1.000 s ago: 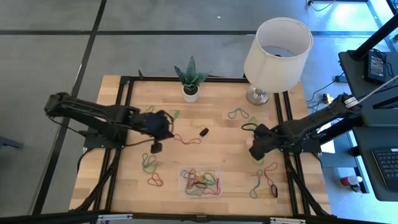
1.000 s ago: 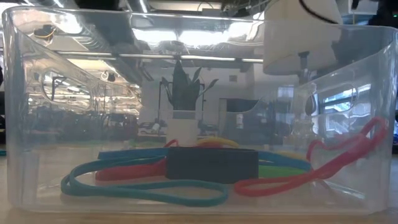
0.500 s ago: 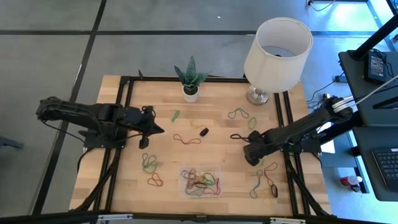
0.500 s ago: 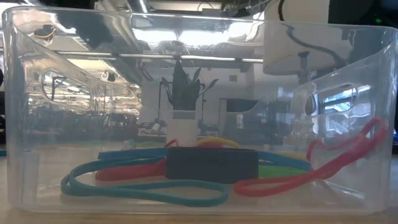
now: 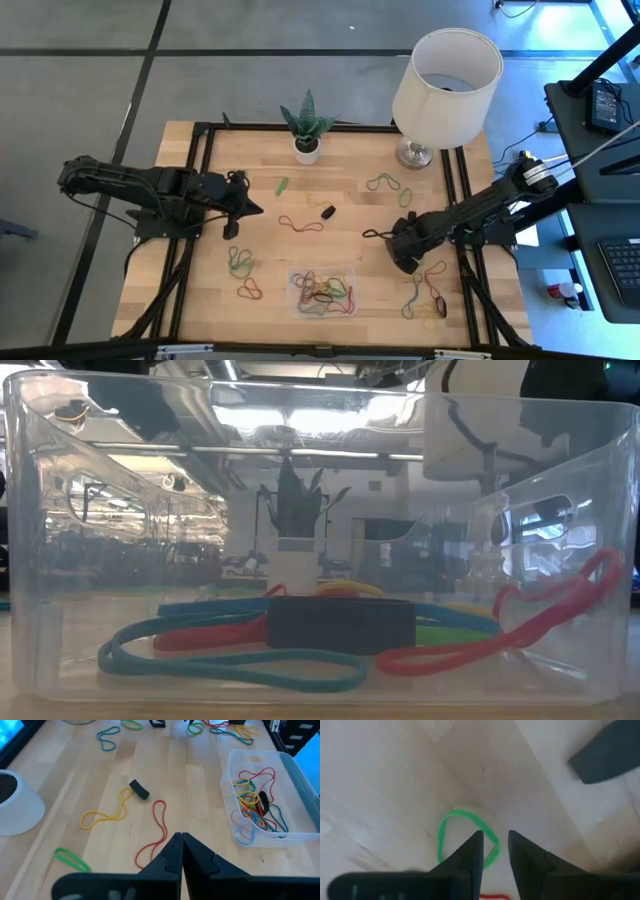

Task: Pick and place rubber bands into bin
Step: Put the green rubber band into the transparent bin

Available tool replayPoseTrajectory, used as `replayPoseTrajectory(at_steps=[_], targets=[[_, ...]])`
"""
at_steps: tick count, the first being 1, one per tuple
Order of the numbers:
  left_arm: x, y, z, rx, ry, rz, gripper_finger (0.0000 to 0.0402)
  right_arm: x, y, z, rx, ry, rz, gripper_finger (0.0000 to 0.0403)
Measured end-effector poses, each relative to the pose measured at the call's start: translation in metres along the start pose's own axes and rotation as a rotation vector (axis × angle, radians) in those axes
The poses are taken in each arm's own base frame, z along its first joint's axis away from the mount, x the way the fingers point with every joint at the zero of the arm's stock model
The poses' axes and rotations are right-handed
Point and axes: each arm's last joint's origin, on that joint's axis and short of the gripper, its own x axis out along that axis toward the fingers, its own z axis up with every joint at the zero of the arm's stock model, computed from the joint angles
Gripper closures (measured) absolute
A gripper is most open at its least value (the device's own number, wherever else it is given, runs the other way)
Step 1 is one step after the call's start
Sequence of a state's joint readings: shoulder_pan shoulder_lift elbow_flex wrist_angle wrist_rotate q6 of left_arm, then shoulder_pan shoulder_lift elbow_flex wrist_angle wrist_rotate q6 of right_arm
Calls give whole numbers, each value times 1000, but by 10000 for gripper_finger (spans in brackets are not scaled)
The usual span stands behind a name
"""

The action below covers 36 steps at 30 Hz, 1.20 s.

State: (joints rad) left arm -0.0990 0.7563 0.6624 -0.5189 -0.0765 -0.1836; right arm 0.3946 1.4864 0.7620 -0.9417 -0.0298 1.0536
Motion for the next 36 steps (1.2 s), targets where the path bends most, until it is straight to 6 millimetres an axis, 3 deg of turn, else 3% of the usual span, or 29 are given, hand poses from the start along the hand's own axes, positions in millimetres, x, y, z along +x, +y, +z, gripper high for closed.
replayPoseTrajectory(at_steps=[15, 20, 28, 36], targets=[[0, 0, 0, -16, 1, 1, 400, 31, -1, -1, -144, 81, -30, 315], [0, 0, 0, -16, 2, 5, 400, 28, -1, -5, -129, 61, -18, 381], [0, 0, 1, -141, -4, -7, 399, -24, 1, -17, -141, -72, -25, 399], [0, -2, 1, -140, -7, -26, 400, -100, 19, -27, -25, -220, -15, 401]])
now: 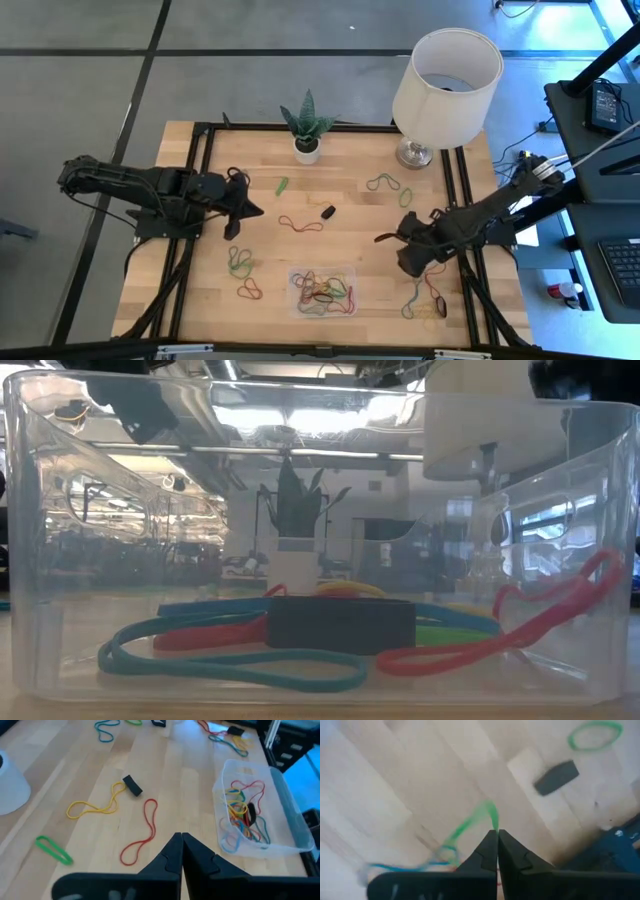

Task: Pick and place rubber bands into bin
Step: Put the green rubber band into the transparent bin

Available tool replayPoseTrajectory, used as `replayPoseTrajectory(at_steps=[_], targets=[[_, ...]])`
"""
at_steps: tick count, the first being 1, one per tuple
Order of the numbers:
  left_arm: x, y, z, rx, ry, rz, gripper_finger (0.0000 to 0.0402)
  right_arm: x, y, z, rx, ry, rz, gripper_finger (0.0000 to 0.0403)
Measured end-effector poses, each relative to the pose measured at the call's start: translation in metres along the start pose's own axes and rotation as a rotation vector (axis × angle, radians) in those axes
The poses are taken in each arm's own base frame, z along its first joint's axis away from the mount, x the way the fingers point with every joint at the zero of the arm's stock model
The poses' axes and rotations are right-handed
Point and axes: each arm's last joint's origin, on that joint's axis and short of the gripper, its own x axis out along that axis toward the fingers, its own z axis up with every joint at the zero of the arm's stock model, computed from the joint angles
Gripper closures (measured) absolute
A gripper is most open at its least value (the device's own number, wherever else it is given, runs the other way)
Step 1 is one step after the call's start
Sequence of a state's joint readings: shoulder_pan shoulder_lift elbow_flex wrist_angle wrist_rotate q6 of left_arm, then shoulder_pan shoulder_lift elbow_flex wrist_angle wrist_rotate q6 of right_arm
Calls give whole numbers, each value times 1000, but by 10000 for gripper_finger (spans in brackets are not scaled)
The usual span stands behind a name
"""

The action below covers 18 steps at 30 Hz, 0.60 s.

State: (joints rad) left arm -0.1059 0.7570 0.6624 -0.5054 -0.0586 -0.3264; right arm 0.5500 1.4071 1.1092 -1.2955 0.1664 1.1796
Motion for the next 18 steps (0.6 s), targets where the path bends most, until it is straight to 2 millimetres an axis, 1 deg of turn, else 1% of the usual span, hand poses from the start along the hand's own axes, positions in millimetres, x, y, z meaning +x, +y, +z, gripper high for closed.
replayPoseTrajectory(at_steps=[4, 8, 11, 14, 18], targets=[[0, 0, 1, 13, -10, -3, 399, -28, 19, 10, 87, -98, 20, 401], [0, 0, 1, 72, -9, -3, 400, -41, 54, 28, 100, -175, 38, 402], [0, 0, 1, 98, -9, -3, 399, -42, 86, 49, 83, -186, 37, 402], [0, 0, 1, 112, -9, -3, 400, -39, 119, 71, 71, -208, 46, 403], [0, 0, 1, 112, -8, -3, 400, -27, 160, 100, 40, -263, 61, 403]])
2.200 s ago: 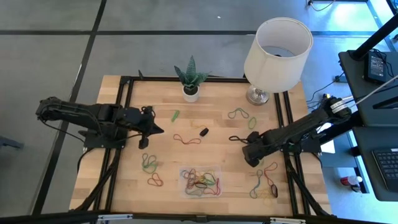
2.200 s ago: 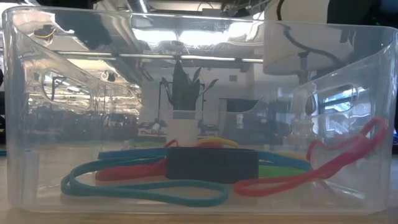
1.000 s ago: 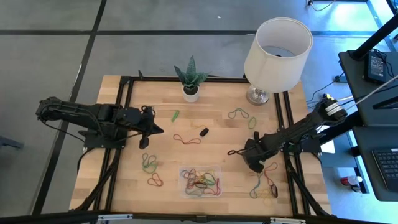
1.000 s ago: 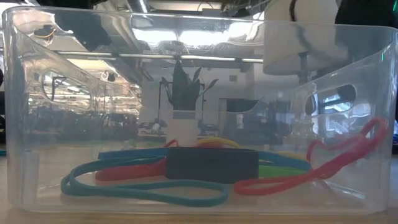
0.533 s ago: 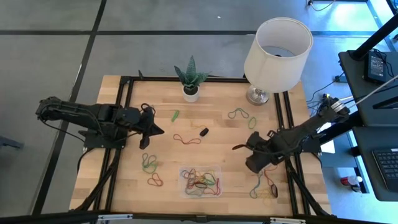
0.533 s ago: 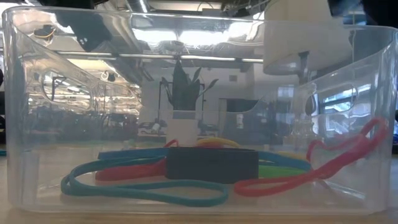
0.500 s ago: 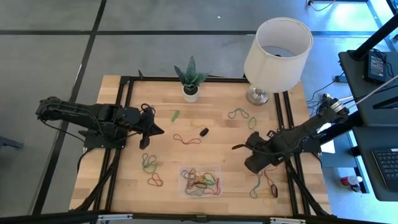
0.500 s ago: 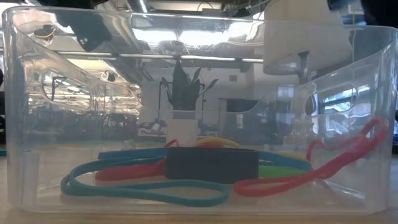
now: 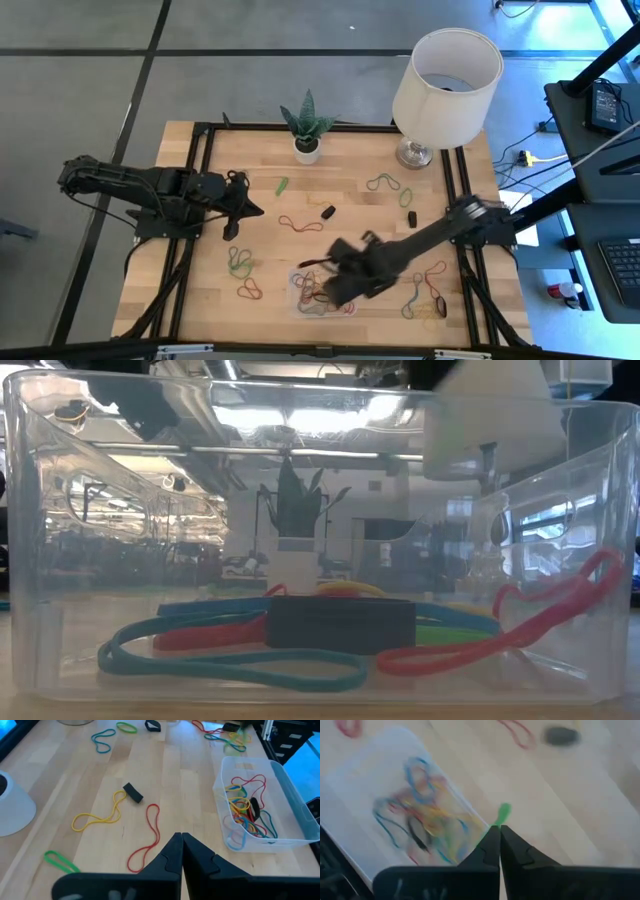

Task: Pick and place rubber bands into bin
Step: Put the green rubber band into the transparent bin, then put the yellow rubber band into the transparent bin

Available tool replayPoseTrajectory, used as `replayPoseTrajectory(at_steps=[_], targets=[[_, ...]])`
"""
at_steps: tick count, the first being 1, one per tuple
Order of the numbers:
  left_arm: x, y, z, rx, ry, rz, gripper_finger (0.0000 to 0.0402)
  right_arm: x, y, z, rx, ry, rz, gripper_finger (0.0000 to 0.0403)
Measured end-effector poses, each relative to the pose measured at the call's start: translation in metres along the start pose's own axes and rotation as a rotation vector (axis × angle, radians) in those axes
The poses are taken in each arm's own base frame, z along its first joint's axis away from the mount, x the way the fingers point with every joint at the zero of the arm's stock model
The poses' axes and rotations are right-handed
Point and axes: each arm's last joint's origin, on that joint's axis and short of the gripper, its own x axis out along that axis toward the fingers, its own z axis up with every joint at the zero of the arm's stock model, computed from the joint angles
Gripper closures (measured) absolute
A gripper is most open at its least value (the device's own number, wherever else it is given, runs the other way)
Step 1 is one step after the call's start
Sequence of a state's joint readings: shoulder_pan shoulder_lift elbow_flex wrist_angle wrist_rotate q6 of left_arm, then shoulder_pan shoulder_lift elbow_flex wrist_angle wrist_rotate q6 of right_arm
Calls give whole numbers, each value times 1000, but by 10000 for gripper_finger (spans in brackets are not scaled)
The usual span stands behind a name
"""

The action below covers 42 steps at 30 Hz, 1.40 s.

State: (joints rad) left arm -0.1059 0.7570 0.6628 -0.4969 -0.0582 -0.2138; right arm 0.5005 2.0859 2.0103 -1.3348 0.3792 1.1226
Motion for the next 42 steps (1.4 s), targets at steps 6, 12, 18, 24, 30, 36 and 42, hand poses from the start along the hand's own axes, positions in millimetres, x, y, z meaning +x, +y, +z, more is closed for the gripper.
replayPoseTrajectory(at_steps=[6, 12, 18, 24, 30, 36, 42], targets=[[0, -1, 0, 22, 6, -28, 400, 39, 43, 24, -14, -44, 60, 403], [0, -1, 0, 27, 7, -30, 397, 68, 69, 30, -26, -41, 161, 403], [0, -1, -1, 26, 13, -50, 396, 81, 79, 26, -7, -6, 227, 398], [0, -2, -1, 26, 16, -57, 396, 82, 81, 24, 5, 10, 248, 367], [0, -2, -1, 26, 15, -58, 396, 82, 80, 21, 18, 55, 246, 319], [0, -2, -1, 18, 22, -86, 396, 81, 78, 18, 16, 75, 224, 292], [0, -2, -1, 18, 26, -85, 396, 64, 78, 11, -30, 49, 198, 322]])
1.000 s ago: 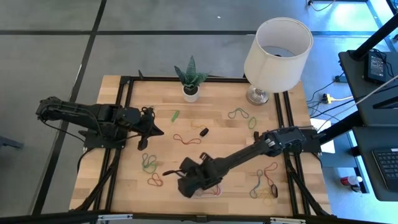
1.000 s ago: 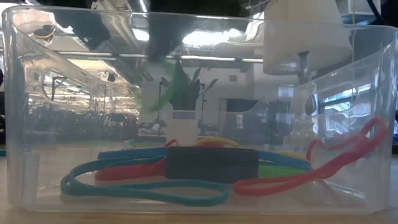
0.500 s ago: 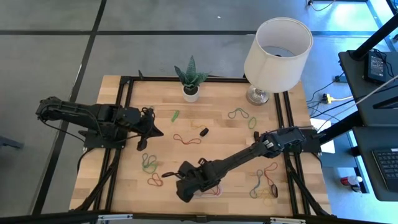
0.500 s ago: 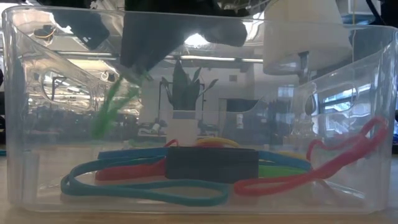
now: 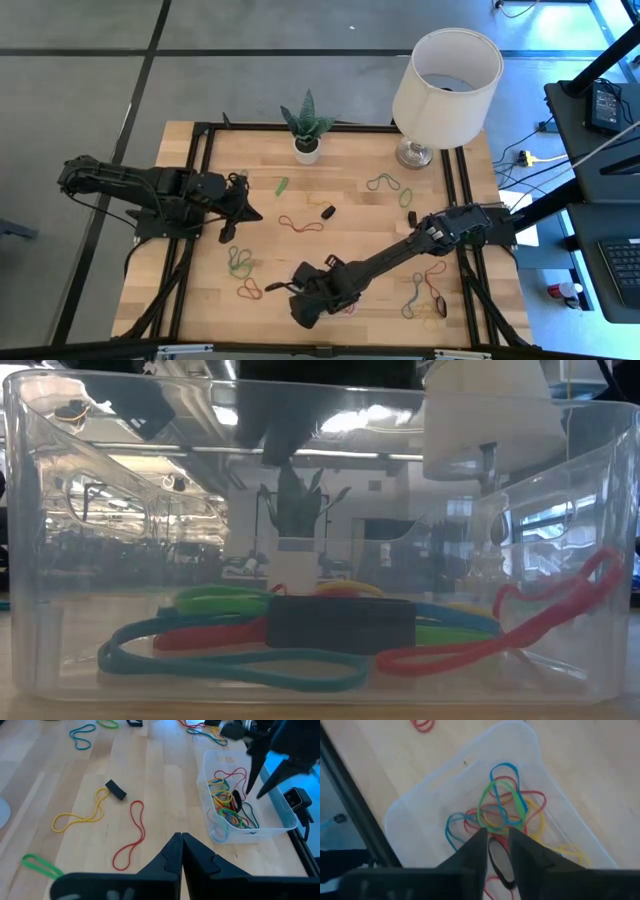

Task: Pick and place rubber bands into bin
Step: Put the yellow rubber band into the transparent bin

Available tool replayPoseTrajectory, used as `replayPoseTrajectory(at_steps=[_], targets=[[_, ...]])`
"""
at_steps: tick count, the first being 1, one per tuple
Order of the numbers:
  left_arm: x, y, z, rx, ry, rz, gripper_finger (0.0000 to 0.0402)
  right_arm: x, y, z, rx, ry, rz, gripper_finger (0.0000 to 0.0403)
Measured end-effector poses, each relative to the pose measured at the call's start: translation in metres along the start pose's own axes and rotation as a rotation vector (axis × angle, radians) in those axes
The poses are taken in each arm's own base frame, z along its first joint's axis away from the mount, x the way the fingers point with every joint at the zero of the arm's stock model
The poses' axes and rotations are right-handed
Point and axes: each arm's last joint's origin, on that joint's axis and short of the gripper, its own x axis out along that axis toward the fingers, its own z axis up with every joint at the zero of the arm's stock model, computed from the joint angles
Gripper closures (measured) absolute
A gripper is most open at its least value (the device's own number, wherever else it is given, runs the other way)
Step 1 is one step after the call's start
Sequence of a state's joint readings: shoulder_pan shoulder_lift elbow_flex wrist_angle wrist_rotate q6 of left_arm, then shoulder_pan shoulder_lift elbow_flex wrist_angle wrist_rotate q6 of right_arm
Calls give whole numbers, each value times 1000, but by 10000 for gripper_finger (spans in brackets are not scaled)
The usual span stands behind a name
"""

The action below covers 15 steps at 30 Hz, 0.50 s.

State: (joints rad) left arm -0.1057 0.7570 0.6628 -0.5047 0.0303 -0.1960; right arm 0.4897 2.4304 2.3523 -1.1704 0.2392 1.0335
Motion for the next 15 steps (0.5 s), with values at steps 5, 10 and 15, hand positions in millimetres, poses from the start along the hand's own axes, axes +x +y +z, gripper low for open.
replayPoseTrajectory(at_steps=[5, 10, 15], targets=[[0, 0, 0, 0, 0, 0, 396, -19, -3, -9, -76, 3, -46, 390], [0, 0, 0, 0, 1, 0, 396, -30, -9, -12, -131, 3, -105, 398], [0, 0, 0, 0, 1, 0, 396, -40, -14, -8, -197, -28, -132, 400]])
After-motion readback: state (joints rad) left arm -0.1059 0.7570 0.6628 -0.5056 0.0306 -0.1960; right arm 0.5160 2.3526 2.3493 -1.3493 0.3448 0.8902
